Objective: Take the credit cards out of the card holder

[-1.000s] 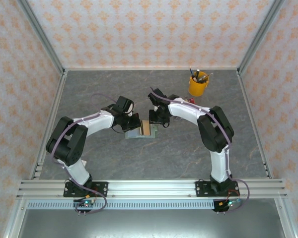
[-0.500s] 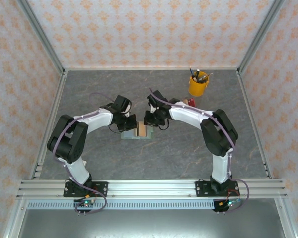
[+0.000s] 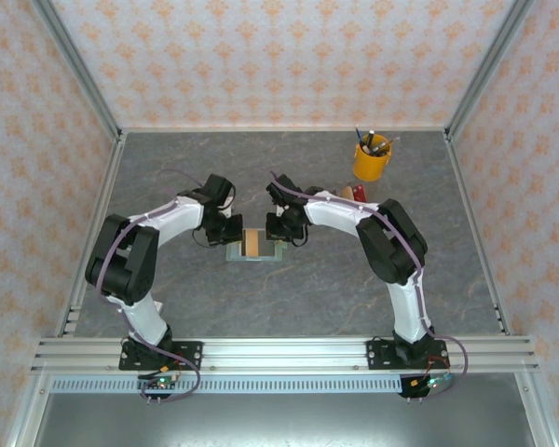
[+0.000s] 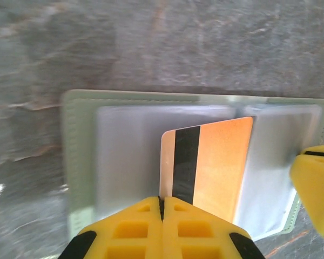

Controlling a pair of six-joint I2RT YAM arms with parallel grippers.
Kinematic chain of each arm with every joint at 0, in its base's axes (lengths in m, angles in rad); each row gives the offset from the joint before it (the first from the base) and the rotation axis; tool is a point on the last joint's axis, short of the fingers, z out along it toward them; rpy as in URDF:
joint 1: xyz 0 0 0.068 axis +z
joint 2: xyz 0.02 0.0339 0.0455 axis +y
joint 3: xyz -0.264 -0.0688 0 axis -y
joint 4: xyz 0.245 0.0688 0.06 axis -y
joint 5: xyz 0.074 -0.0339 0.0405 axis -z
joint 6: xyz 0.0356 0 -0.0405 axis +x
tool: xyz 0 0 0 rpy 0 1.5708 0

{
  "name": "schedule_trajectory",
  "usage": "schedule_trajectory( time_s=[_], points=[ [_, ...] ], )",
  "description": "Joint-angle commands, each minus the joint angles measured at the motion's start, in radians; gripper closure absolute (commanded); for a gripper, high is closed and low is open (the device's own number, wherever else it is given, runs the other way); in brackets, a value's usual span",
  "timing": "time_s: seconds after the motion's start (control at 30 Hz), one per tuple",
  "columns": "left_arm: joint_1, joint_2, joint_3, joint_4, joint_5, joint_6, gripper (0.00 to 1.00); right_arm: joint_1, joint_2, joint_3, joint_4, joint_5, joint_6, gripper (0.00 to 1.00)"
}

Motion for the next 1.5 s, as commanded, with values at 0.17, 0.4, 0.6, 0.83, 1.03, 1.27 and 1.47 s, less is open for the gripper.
schedule_trajectory(
  time_s=[0.17,0.4,0.6,0.83,1.03,1.27,1.47],
  points=[
    [0.028,-0.219,-0.007,-0.03,-0.012,-0.005,1.0,-0.017,-0.092,-0.039,0.074,-0.02,0.002,0.81],
    [0.028,-0.306,0.015,0.049,0.09,-0.067,1.0,-0.079,-0.299,-0.178,0.245,-0.085,0.079,0.61],
    [0.028,-0.329,0.017,0.167,0.247,-0.165,1.0,-0.146,-0.419,-0.348,0.519,-0.279,0.213,0.34],
    [0.029,-0.353,-0.001,0.316,0.371,-0.282,1.0,-0.157,-0.435,-0.418,0.787,-0.421,0.377,0.14],
    [0.037,-0.342,-0.015,0.36,0.404,-0.308,1.0,-0.157,-0.411,-0.432,0.96,-0.498,0.492,0.1],
    [0.052,-0.324,-0.028,0.391,0.426,-0.329,1.0,-0.157,-0.415,-0.431,0.991,-0.527,0.504,0.27],
    [0.06,-0.313,-0.023,0.378,0.433,-0.322,1.0,-0.157,-0.411,-0.425,0.98,-0.536,0.495,0.47]
  ],
)
